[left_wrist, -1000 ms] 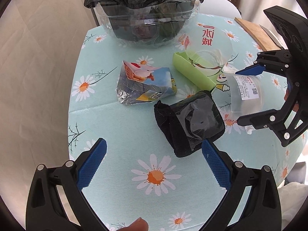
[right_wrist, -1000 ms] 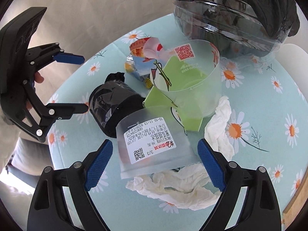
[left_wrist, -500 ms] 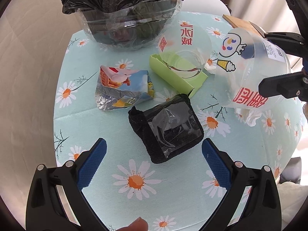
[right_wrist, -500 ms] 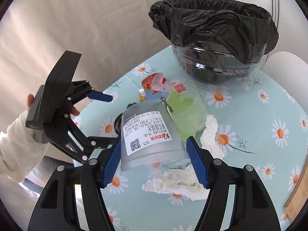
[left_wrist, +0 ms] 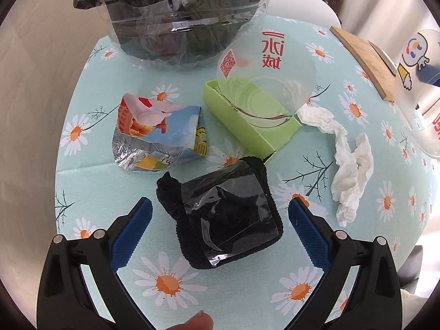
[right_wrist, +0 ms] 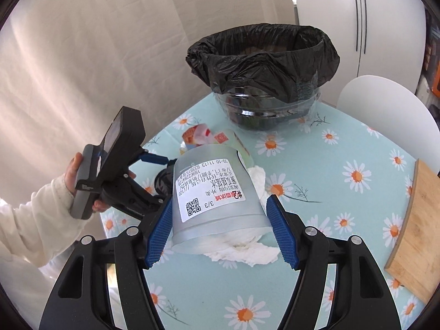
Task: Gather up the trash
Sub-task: 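Grasp the black taped box with the left tool while the right tool grasps the clear cup, then lift the black box and clear cup and carry both over the bin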
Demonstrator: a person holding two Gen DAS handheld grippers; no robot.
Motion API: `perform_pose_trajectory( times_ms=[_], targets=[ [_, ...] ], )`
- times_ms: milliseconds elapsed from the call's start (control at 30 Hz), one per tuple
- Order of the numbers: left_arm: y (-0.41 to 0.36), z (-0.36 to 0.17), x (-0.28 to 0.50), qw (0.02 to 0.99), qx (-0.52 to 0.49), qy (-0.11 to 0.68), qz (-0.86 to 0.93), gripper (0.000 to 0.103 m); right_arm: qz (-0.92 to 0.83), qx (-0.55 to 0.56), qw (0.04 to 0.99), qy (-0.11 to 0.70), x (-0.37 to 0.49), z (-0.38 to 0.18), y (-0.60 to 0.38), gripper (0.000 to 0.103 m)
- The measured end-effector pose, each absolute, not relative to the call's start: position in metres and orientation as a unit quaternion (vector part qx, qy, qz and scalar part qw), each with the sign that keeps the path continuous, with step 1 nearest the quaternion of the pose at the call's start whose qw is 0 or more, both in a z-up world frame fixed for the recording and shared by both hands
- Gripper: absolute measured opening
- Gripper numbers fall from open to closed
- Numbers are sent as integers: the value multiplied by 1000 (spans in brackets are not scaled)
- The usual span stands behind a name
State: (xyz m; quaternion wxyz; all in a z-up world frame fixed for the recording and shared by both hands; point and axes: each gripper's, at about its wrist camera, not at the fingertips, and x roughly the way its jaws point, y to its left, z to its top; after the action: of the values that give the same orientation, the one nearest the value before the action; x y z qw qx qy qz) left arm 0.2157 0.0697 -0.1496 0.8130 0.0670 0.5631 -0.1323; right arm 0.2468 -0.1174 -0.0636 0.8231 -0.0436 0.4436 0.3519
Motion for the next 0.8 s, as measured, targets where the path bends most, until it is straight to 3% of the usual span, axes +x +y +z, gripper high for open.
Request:
perform_pose_trajectory(
  times_ms=[100, 167, 267, 800],
  targets=[
    [75, -157, 222, 805, 57, 579, -114, 92, 337, -44, 826, 450, 245, -68, -128, 63],
    [79, -156, 222, 806, 39, 579, -116, 75, 331, -41, 827, 452, 241, -70, -135, 63],
    [83, -148, 218, 814, 41, 570, -99, 66, 325, -38, 828, 454, 238, -71, -143, 63],
    [98, -92, 195, 824, 76, 553, -96, 66, 338, -20, 847, 410, 238, -44, -138, 63]
  ],
)
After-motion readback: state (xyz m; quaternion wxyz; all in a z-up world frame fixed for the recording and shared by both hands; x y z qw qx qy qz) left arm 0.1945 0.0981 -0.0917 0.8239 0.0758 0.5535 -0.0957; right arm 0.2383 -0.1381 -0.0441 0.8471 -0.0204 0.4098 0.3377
